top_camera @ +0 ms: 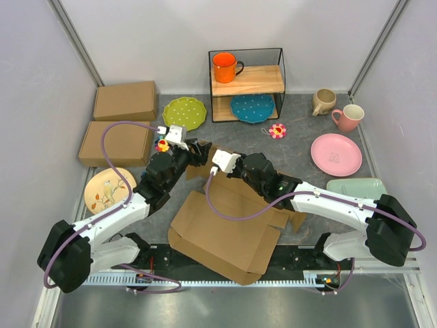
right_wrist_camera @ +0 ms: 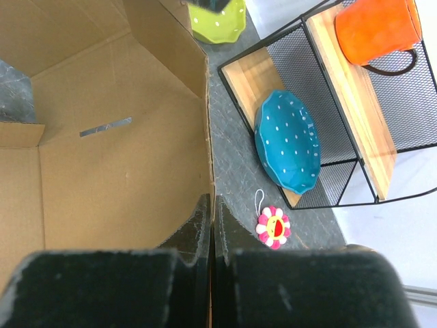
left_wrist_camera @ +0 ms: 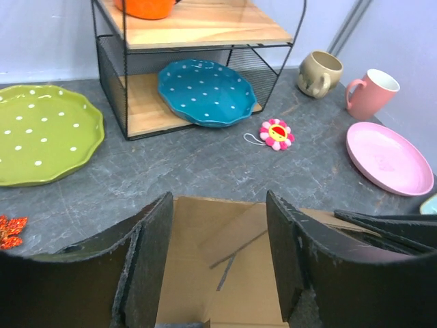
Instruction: Fold the paper box
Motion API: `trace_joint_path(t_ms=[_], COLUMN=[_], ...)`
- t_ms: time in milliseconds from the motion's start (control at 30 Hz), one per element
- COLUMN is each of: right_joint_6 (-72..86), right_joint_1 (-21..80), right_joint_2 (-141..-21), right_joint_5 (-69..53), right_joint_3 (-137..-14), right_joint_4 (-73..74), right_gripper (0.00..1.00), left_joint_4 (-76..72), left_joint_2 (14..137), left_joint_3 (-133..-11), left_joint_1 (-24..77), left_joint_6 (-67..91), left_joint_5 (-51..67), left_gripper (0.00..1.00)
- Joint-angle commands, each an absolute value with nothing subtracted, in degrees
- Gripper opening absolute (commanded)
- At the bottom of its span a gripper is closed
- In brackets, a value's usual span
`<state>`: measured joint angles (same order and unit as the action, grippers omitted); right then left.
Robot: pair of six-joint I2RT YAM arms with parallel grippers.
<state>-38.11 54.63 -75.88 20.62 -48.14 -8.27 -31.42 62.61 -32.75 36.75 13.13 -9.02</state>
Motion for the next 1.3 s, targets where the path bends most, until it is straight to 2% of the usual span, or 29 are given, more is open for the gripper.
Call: trace_joint_path(t_ms=[0, 167, 267, 500, 700, 800, 867, 967, 1000, 1067, 1267], right_joint_6=[-36.4, -36.3, -36.3, -36.3, -36.1, -36.1, -36.7, -39.0, -39.7, -41.6, -48.7], right_joint_1=[55.2, 55.5, 55.5, 55.5, 55.5, 55.8, 56.2, 56.9, 57.0, 57.2, 58.6], right_joint_2=[-75.3, -75.8, -75.8, -76.1, -76.9, -77.4, -77.7, -78.0, -77.8, -77.6, -76.6], right_joint_5=[20.7, 20.8, 21.1, 21.4, 21.4, 21.4, 21.9, 24.7, 25.1, 26.6, 30.5], right_joint_3=[-48.9, -49.2, -49.3, -49.7, -50.1, -50.4, -50.6, -50.6, -50.6, -50.6, -48.1], right_joint_4=[-8.9, -8.7, -8.6, -8.3, -8.2, -7.7, -7.4, -7.7, -7.9, -8.4, -11.9], right_gripper=[0.0, 0.0, 0.0, 0.0, 0.0, 0.0, 0.0, 0.0, 0.0, 0.0, 0.0], left_joint_4=[-32.5, -30.9, -31.6, -31.2, -30.9, -30.8, -30.4, -27.2, -26.5, -24.3, -17.2], left_joint_2=[63.0, 66.2, 67.9, 68.8, 68.3, 70.0, 70.5, 66.8, 65.1, 59.0, 46.2], left_joint_3=[-34.8, -36.1, -36.1, -34.0, -32.1, -31.4, -31.2, -30.2, -29.5, -29.0, -28.7], left_joint_1=[34.4, 32.7, 32.7, 32.7, 32.7, 32.8, 32.8, 32.7, 32.6, 32.5, 32.3], left_joint_6=[21.6, 27.6, 31.1, 35.7, 38.3, 40.2, 40.3, 38.1, 37.3, 34.6, 28.1], left_joint_5=[-11.2, -5.9, -2.5, 1.7, 5.0, 7.6, 8.6, 2.9, 0.7, -5.7, -18.3], left_gripper=[0.61, 0.62, 0.56, 0.25, 0.08, 0.06, 0.06, 0.18, 0.28, 0.41, 0.56])
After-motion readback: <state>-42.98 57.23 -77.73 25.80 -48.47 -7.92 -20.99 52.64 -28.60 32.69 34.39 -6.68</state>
